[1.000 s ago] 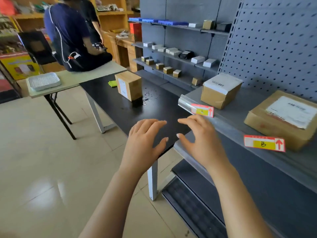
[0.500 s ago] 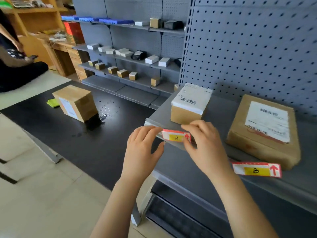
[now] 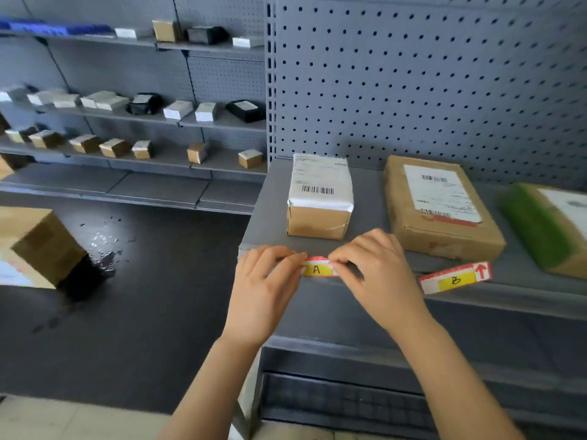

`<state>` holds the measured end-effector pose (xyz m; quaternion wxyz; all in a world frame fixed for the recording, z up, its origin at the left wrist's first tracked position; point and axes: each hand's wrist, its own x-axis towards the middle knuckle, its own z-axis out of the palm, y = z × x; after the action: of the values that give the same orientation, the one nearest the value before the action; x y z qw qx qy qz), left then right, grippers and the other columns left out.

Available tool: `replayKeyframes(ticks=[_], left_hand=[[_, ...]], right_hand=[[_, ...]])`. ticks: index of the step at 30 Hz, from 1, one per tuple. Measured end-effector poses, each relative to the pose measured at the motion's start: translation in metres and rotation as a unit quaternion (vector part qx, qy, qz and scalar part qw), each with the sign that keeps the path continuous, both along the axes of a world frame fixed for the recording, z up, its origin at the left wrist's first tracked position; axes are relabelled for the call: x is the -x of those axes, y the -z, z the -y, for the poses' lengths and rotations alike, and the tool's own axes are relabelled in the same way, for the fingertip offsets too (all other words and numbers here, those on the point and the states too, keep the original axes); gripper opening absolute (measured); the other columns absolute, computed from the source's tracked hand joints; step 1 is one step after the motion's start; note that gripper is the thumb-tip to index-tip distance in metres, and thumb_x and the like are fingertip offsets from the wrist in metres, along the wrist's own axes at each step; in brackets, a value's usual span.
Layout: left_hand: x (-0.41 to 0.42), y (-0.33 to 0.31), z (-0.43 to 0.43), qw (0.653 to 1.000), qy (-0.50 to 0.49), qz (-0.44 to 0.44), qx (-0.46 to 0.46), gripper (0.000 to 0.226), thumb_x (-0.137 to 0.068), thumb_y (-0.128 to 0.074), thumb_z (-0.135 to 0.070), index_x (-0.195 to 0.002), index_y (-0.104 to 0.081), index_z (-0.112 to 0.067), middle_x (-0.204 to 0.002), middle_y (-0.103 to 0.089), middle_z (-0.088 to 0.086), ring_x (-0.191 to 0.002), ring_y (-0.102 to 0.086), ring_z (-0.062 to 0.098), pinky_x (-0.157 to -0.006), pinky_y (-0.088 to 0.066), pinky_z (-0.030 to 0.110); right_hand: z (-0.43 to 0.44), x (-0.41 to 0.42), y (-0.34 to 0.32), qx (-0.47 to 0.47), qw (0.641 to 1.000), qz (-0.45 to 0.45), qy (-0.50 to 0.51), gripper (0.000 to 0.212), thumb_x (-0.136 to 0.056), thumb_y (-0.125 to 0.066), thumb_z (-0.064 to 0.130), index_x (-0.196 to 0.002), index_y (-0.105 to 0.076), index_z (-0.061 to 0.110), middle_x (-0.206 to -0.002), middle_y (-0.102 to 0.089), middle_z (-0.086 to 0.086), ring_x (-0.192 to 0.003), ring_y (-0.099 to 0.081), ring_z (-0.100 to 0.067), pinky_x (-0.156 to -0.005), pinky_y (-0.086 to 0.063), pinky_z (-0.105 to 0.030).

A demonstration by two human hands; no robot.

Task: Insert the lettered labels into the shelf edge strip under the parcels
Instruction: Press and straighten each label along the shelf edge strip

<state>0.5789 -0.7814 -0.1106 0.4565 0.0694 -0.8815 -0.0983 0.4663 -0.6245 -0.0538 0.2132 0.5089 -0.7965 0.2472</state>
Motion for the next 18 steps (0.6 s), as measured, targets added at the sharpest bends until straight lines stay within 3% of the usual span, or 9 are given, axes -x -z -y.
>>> replayKeyframes(ticks=[3, 8, 18], left_hand=[[0.002, 0.002, 0.005, 0.999, 0.035, 0.006, 0.001, 0.018, -0.094, -0.061, -0.028, -0.106, -0.070, -0.017, -0.102, -0.064, 0.001, -0.091, -0.056, 0.021, -0.079, -0.039, 0.032], [-0.003, 0.007, 0.012, 0.997, 0.074, 0.016, 0.009, 0.027, -0.091, -0.064, -0.028, -0.116, -0.068, -0.019, -0.111, -0.062, 0.000, -0.099, -0.055, 0.019, -0.087, -0.036, 0.029], [-0.005, 0.018, 0.014, 0.995, 0.070, 0.050, 0.057, 0.047, -0.087, -0.066, -0.026, -0.132, -0.059, -0.018, -0.119, -0.062, 0.003, -0.109, -0.048, 0.024, -0.092, -0.040, 0.039]], right_hand=[[-0.003, -0.012, 0.006, 0.005, 0.999, -0.019, 0.044, 0.003, -0.086, -0.066, 0.019, -0.086, -0.068, 0.020, -0.082, -0.061, 0.008, -0.083, -0.049, -0.020, -0.078, -0.033, -0.028], [-0.005, -0.028, 0.016, 0.020, 0.994, -0.050, 0.097, 0.014, -0.087, -0.065, 0.018, -0.099, -0.070, 0.016, -0.092, -0.060, 0.000, -0.088, -0.049, -0.020, -0.078, -0.037, -0.032], [-0.002, -0.050, 0.034, -0.002, 0.978, -0.099, 0.185, 0.028, -0.084, -0.064, 0.013, -0.112, -0.066, 0.014, -0.102, -0.062, -0.003, -0.092, -0.051, -0.024, -0.083, -0.036, -0.036]])
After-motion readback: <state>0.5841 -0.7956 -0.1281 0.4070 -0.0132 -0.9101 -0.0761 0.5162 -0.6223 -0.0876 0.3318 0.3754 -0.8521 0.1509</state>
